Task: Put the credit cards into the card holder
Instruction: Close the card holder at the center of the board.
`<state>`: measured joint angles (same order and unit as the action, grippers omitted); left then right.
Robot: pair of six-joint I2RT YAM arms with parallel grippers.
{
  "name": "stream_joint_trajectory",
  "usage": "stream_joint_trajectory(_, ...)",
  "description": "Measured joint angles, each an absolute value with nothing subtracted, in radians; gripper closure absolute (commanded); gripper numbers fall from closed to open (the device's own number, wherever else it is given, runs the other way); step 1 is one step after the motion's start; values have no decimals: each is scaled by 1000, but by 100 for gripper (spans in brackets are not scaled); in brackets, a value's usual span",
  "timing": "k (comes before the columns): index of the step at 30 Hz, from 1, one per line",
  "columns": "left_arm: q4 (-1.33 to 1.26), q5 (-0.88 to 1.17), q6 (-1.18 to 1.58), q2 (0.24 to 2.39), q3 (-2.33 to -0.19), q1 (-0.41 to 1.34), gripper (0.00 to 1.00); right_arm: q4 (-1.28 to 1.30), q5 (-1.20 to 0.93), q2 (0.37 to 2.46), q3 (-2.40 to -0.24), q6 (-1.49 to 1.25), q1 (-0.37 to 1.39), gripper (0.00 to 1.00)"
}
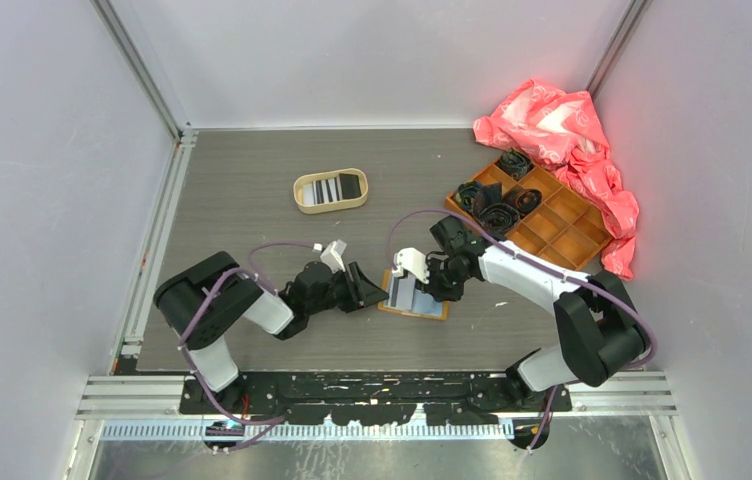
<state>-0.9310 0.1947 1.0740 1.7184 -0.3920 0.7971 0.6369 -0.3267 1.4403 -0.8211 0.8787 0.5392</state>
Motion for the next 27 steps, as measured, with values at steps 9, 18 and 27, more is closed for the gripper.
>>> stream_joint_trajectory(9,-1045,229,1111,1807,-390,797,97,641,-344,1440,-822,856,538,99)
stream_joint_trajectory(18,-1082,239,1111,1777,-385,798,100,643,-389,1407,-827,823,500,99)
stream_joint_trajectory(27,-923,227,1017,1527,-366,801,100,628,-475,1398,-829,760,475,98)
